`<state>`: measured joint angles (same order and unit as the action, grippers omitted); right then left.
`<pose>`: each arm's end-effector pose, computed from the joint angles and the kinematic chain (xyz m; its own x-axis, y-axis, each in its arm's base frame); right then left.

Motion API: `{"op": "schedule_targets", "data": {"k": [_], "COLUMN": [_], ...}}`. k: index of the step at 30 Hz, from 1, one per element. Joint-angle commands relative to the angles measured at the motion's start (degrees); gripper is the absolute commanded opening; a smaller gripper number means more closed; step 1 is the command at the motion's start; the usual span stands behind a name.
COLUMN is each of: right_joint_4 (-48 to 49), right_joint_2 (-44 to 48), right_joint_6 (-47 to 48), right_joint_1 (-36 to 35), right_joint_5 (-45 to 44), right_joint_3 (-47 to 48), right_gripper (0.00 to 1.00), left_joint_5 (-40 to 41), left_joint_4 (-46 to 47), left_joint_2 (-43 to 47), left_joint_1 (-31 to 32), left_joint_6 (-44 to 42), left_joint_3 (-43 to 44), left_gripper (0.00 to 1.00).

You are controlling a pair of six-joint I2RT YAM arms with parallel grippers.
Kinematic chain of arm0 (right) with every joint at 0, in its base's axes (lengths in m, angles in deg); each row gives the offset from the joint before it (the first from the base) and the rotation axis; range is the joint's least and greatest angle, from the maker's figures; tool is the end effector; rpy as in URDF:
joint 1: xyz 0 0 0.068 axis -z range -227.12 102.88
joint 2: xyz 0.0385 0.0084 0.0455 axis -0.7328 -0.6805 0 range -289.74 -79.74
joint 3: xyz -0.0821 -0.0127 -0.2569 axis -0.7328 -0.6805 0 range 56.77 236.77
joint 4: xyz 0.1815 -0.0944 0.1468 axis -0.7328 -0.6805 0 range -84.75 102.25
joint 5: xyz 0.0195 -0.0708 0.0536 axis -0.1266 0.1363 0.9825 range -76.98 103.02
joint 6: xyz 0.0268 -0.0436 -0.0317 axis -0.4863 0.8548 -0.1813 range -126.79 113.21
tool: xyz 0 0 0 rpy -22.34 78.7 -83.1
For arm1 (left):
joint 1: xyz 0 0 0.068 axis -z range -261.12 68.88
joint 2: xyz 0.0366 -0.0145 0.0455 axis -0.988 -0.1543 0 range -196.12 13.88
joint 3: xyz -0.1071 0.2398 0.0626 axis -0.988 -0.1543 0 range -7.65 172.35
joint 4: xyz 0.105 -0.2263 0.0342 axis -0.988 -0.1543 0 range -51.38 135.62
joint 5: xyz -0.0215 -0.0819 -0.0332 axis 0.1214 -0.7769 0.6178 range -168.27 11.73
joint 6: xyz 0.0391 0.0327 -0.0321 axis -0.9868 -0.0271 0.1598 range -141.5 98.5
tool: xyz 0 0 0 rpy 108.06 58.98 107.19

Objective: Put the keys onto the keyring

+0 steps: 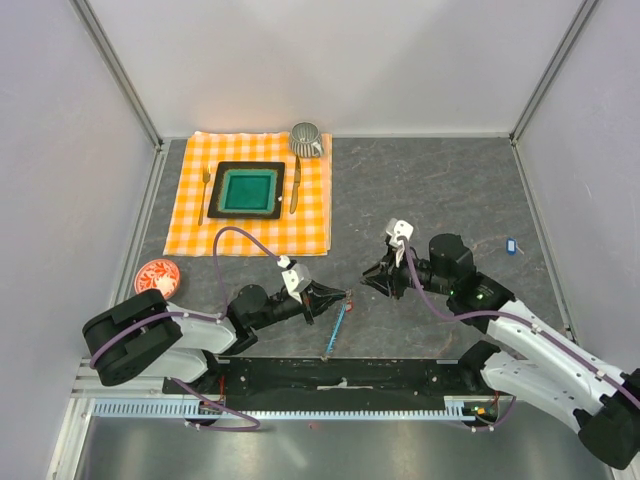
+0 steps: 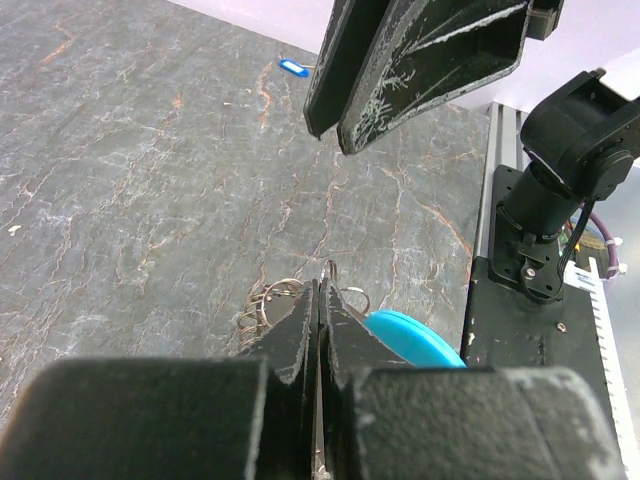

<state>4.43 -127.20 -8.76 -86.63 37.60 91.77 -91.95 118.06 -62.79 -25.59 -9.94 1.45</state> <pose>0.1372 0.1372 0.2742 -0.2975 -0.2048 -0.9325 -0.8699 0.4607 0.1764 0.1169 -0.1887 0.1835 -0.1402 -0.1400 -0.9802 0.9250 0.3345 -0.1800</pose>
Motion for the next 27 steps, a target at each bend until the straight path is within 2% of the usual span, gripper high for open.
{"op": "schedule_targets", "data": {"k": [1,5,13,19,27], "right_joint_4": [10.87,13.61,16.34,17.13,20.55], "right_joint_2": [-2.10,-3.42,-4.39,-4.57,-4.74], "right_joint_6": [-3.47,-4.17,-5.05,-5.14,-6.55], "right_joint_1": [2.15,2.68,3.29,3.91,4.17], "right_joint_5": [13.55,16.28,15.85,13.48,15.59], "right_joint_3": [-2.48,-3.36,-5.73,-6.70,-7.58], "right_gripper": [0.28,0.28,0.28,0.25,0.22], "left_joint_5": [-0.39,0.13,0.14,-0.21,-0.92], "left_joint_4": [22.83,22.83,22.83,22.74,22.83], "left_joint_2": [1.51,1.52,2.57,3.54,3.27], "left_joint_1": [0.20,0.20,0.20,0.20,0.20], "left_joint_6": [-2.59,-2.50,-1.62,-1.09,-0.57], "left_joint_3": [0.91,1.35,2.59,3.38,4.17], "left_gripper": [0.02,0.02,0.02,0.02,0.02]}}
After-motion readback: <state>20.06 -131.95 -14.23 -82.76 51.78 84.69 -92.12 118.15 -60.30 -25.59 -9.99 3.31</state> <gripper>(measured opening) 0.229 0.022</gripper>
